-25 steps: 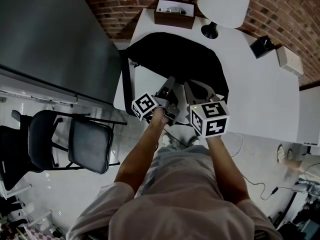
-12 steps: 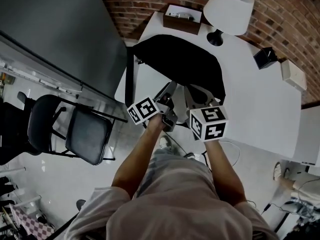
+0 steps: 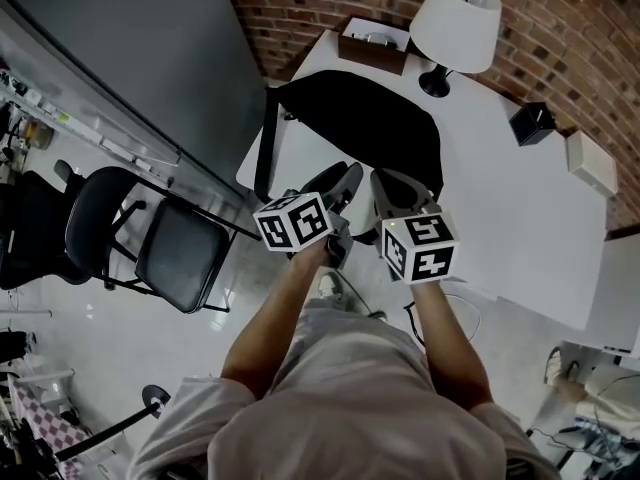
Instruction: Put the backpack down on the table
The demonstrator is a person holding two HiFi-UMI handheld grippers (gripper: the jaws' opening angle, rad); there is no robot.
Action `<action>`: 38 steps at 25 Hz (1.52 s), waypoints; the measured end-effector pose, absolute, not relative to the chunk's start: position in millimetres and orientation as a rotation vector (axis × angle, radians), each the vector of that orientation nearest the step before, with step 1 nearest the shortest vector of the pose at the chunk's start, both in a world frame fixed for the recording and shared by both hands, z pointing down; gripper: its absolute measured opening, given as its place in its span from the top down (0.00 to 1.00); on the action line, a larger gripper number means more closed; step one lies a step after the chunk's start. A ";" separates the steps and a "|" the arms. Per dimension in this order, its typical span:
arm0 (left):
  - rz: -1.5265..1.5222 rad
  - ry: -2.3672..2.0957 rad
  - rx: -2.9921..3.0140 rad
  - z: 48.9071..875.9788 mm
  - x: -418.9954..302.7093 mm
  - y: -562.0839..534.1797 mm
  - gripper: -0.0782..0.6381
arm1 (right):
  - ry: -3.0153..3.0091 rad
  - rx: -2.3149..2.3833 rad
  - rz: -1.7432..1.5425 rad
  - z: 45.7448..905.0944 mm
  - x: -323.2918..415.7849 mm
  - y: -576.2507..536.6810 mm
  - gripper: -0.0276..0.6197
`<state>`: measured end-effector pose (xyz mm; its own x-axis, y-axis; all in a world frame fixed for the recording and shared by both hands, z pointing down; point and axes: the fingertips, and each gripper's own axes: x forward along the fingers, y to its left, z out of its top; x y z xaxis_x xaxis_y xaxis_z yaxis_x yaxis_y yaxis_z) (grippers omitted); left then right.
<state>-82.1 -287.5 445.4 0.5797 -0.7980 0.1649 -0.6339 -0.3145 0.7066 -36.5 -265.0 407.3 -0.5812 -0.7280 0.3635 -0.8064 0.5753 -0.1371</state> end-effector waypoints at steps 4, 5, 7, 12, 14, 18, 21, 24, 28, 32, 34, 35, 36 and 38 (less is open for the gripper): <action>-0.141 -1.221 2.178 428.3 -68.4 -270.4 0.68 | -2.565 1.250 0.405 399.6 -24.8 -252.1 0.95; -0.113 -1.243 2.199 425.1 -65.2 -266.7 0.68 | -2.570 1.244 0.400 398.2 -21.8 -249.4 0.95; -0.070 -1.290 2.226 418.7 -60.9 -260.3 0.71 | -2.580 1.230 0.395 395.5 -17.2 -244.5 0.95; -0.007 -1.379 2.245 403.7 -51.8 -244.6 0.79 | -2.615 1.198 0.387 385.9 -8.7 -229.9 0.95; 0.018 -1.407 2.262 397.7 -45.1 -238.9 0.81 | -2.630 1.184 0.377 381.1 -4.2 -224.8 0.95; 0.043 -1.437 2.302 386.7 -28.4 -228.6 0.84 | -2.653 1.155 0.352 374.6 5.9 -216.4 0.95; 0.076 -1.470 2.320 383.7 -20.3 -221.6 0.87 | -2.666 1.129 0.327 372.0 11.9 -210.5 0.95; 0.092 -1.481 2.321 384.0 -14.5 -214.5 0.88 | -2.671 1.117 0.316 371.1 16.7 -205.9 0.95; 0.092 -1.488 2.317 384.1 -8.5 -208.3 0.88 | -2.678 1.098 0.310 370.9 19.6 -200.7 0.95; 0.089 -1.491 2.320 382.2 -2.1 -204.5 0.88 | -2.679 1.095 0.308 370.7 25.1 -197.1 0.95; 0.087 -1.491 2.320 381.4 -1.0 -202.4 0.88 | -2.678 1.096 0.307 370.6 26.7 -195.9 0.95; 0.087 -1.491 2.320 381.1 -1.2 -201.3 0.88 | -2.679 1.097 0.307 370.3 26.8 -195.3 0.95; 0.086 -1.491 2.320 380.8 -1.6 -200.3 0.88 | -2.679 1.097 0.306 370.0 26.6 -194.8 0.95; 0.087 -1.496 2.321 380.0 -2.6 -198.9 0.88 | -2.679 1.097 0.303 369.1 25.7 -193.6 0.95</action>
